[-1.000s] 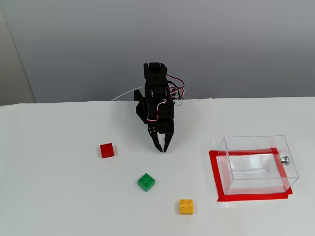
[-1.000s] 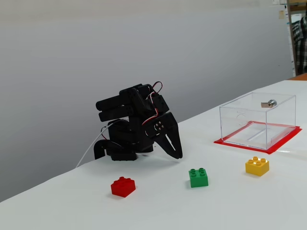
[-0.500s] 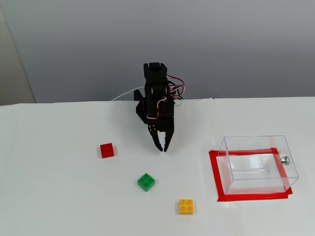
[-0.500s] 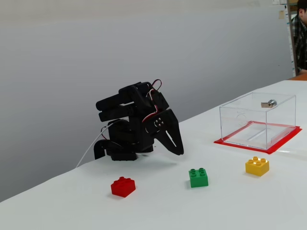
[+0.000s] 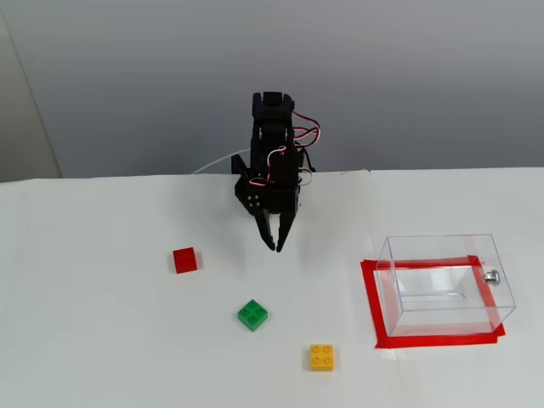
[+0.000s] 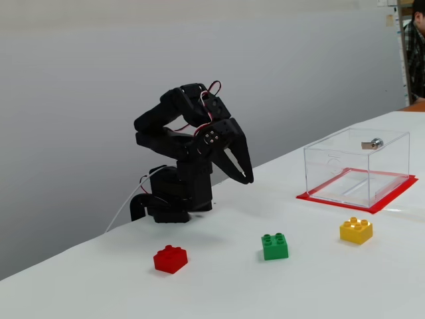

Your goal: Pick the red lego brick and place it into the transparent box

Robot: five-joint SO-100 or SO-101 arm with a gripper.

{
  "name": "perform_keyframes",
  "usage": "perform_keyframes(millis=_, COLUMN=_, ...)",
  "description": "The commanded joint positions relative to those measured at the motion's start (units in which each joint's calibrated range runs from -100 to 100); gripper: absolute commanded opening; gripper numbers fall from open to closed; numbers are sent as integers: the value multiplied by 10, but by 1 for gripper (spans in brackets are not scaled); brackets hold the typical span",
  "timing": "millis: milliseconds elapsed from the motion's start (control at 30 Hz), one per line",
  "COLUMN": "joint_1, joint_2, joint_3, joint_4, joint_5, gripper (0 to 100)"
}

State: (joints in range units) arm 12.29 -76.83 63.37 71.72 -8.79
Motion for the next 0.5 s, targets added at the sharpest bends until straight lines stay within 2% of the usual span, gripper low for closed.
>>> perform_keyframes(millis=0, joint_1=18, joint_2=53, joint_3=-60, joint_4=12, joint_5=-26, gripper=2)
perform_keyframes(millis=133, joint_1=54, joint_2=95, joint_3=-91, joint_4=36, joint_5=-40, gripper=2)
perform_keyframes(millis=467, joint_1=226, joint_2=142, joint_3=-136, joint_4=46, joint_5=-40, gripper=2)
